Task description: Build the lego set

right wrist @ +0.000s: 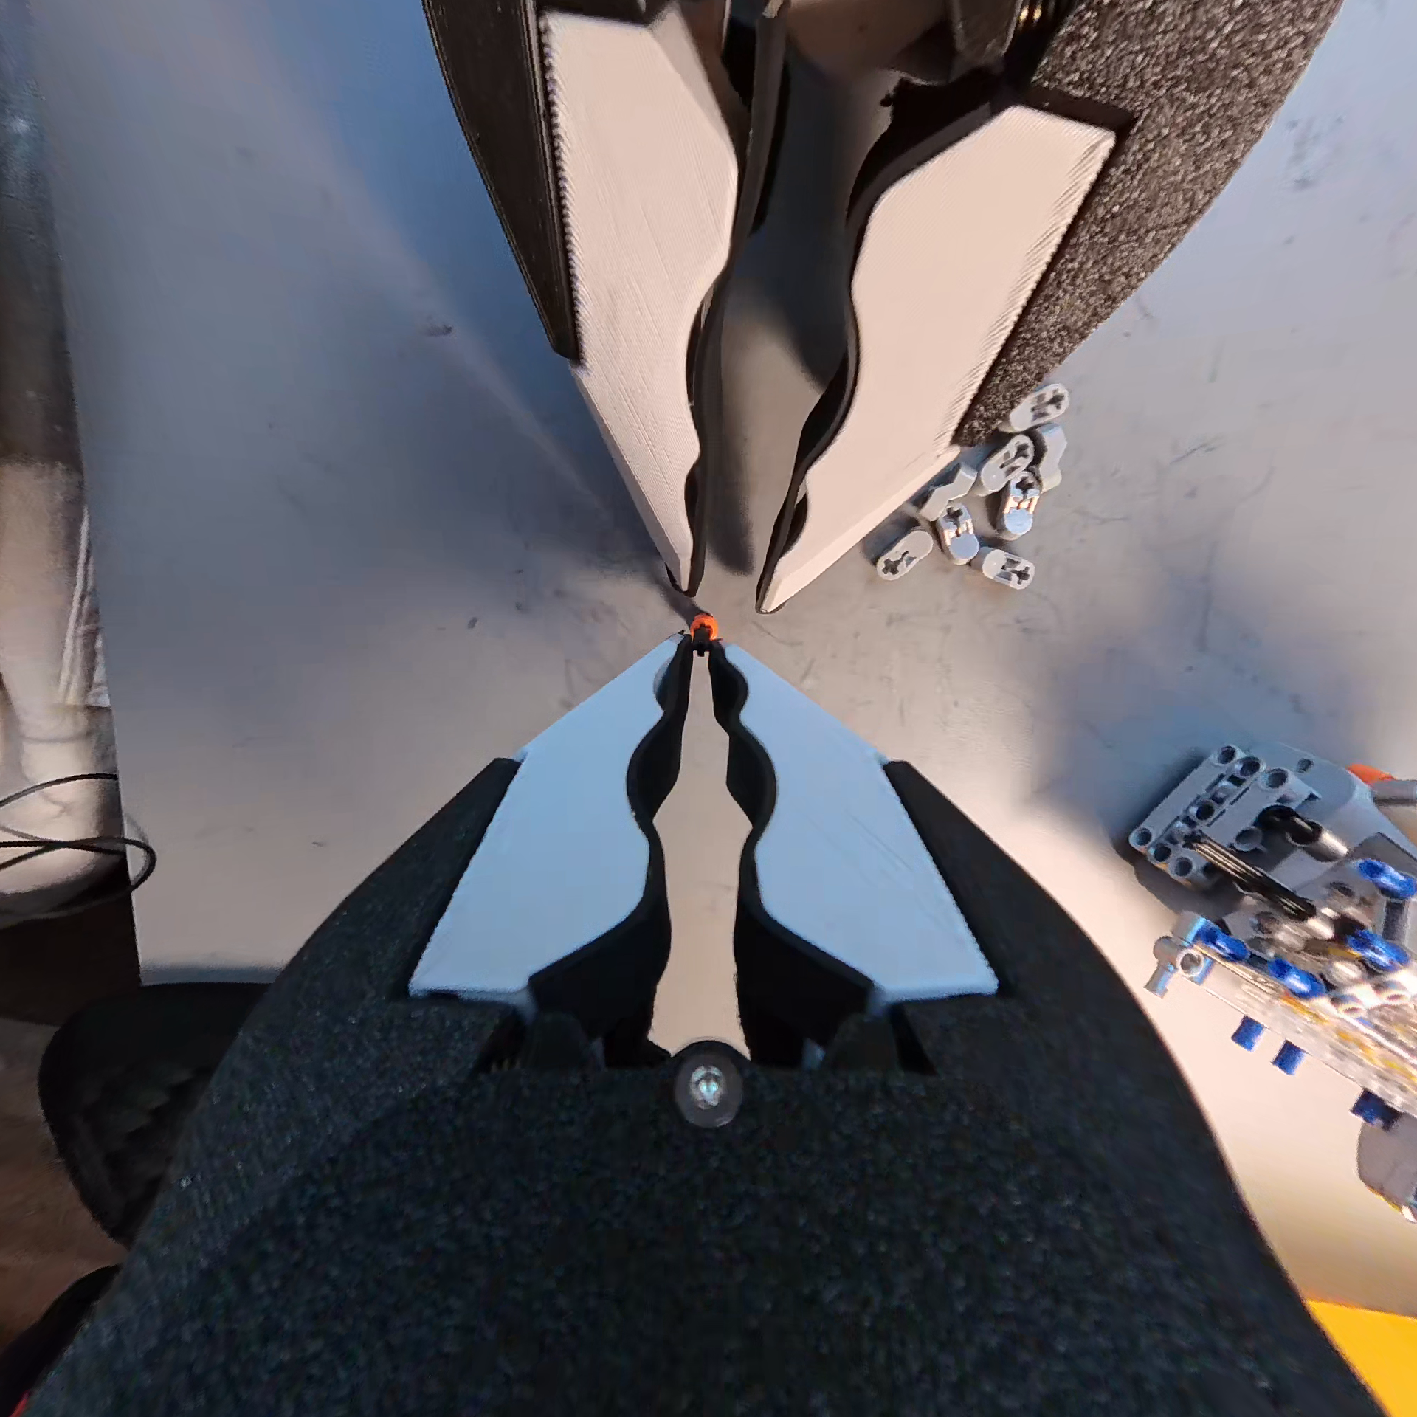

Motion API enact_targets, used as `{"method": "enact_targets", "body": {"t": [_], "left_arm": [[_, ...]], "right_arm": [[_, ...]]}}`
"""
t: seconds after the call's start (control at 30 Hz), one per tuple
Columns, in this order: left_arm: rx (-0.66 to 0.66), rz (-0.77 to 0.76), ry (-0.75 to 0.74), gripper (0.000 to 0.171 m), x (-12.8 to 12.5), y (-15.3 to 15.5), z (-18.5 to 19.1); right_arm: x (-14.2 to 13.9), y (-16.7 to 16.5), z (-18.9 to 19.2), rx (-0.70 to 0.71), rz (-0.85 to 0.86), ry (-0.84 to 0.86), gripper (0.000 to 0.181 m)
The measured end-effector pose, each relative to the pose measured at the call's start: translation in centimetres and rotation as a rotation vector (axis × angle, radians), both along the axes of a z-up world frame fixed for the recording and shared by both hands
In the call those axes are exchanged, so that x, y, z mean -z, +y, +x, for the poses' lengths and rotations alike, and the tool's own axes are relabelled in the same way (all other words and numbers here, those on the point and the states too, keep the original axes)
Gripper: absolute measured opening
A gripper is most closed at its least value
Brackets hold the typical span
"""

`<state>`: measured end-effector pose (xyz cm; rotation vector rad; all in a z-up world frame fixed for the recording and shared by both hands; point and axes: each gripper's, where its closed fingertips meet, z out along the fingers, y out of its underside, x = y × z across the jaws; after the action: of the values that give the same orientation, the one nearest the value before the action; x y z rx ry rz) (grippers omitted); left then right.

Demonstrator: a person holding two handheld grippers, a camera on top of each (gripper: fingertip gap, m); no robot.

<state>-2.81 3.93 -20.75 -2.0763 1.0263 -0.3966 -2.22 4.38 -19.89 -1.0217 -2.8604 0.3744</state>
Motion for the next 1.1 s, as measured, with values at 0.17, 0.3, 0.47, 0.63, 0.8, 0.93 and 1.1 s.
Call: {"method": "enact_targets", "body": {"t": [0.17,0.3,0.47,0.63,0.8,0.93,1.1], "left_arm": [[0.006,-0.005,-0.012,0.013,-0.1,-0.1,0.1],[0.012,-0.014,-0.012,0.012,0.0,-0.2,0.1],[0.003,-0.031,-0.039,0.012,-0.2,-0.3,-0.3],[-0.034,-0.036,-0.054,0.012,-0.4,0.1,-1.7],[-0.04,-0.035,-0.058,0.012,-0.5,0.2,-2.0],[-0.032,-0.035,-0.046,0.012,-0.3,0.1,-1.9],[-0.029,-0.036,-0.048,0.012,-0.3,0.0,-1.9]], "right_arm": [[0.1,0.1,0.0,-0.001,0.008,0.0,0.003],[0.3,0.1,-0.1,0.003,0.007,0.007,0.003],[0.5,0.0,0.0,-0.008,0.019,0.012,0.003],[0.8,0.0,0.0,-0.008,0.018,0.006,0.003],[1.0,-0.1,0.0,-0.014,0.023,0.01,0.003],[1.0,0.0,-0.1,-0.021,0.039,0.03,0.013],[-0.1,-0.3,-0.3,-0.005,-0.013,0.063,0.015]]}}
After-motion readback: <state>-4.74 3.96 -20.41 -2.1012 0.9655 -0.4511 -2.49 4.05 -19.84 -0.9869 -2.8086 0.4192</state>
